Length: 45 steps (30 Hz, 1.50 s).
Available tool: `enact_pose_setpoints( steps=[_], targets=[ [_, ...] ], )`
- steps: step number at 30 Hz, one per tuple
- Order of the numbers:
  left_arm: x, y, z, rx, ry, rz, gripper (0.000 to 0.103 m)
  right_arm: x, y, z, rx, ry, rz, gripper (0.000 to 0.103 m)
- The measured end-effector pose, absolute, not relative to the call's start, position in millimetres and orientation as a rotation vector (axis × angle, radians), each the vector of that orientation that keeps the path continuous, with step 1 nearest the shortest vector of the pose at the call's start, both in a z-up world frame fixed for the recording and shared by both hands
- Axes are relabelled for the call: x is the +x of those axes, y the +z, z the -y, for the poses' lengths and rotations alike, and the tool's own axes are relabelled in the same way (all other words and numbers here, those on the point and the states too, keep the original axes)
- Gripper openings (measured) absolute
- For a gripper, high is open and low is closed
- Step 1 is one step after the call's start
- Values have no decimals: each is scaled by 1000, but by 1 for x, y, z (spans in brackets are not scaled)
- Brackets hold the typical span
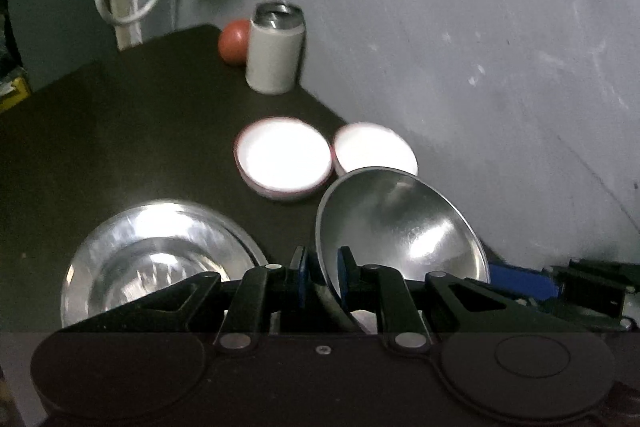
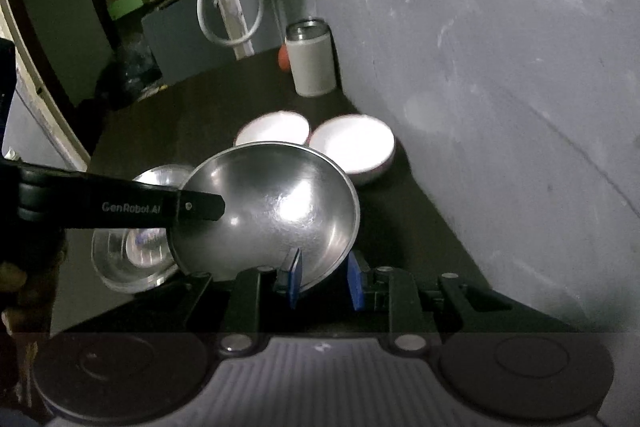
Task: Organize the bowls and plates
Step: 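Carry the steel bowl with both tools beside the plate stack and lower it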
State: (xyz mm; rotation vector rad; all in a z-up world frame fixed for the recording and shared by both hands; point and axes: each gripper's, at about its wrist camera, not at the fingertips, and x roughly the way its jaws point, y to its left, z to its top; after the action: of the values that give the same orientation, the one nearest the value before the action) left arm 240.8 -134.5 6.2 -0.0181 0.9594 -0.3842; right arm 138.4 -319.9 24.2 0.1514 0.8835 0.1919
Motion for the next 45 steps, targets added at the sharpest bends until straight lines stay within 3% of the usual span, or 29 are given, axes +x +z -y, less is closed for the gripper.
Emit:
enact_pose_setpoints(
  steps=[11, 26, 34, 37, 39, 43, 45],
  targets=[
    [221, -21, 127, -19, -395, -1128, 17, 122, 12, 322, 167, 238, -984, 28],
    [215, -28, 117, -30, -371, -1171, 17, 130, 12, 311, 145, 274, -988, 28],
    [213, -25, 112, -20, -373, -1159, 24, 128, 13, 317, 161, 245, -975, 31],
    [210, -17, 110, -6, -390, -1132, 34, 130, 14, 320, 174, 234, -967, 37],
    [208, -9, 110, 32, -377, -1088, 55, 131, 16, 322, 181, 229, -955, 43],
    [213, 5, 105, 57, -375, -1015, 62, 136, 19, 323, 196, 226, -935, 56],
    [221, 10, 101, 50, -372, -987, 73, 141, 21, 322, 207, 228, -921, 61]
  ],
)
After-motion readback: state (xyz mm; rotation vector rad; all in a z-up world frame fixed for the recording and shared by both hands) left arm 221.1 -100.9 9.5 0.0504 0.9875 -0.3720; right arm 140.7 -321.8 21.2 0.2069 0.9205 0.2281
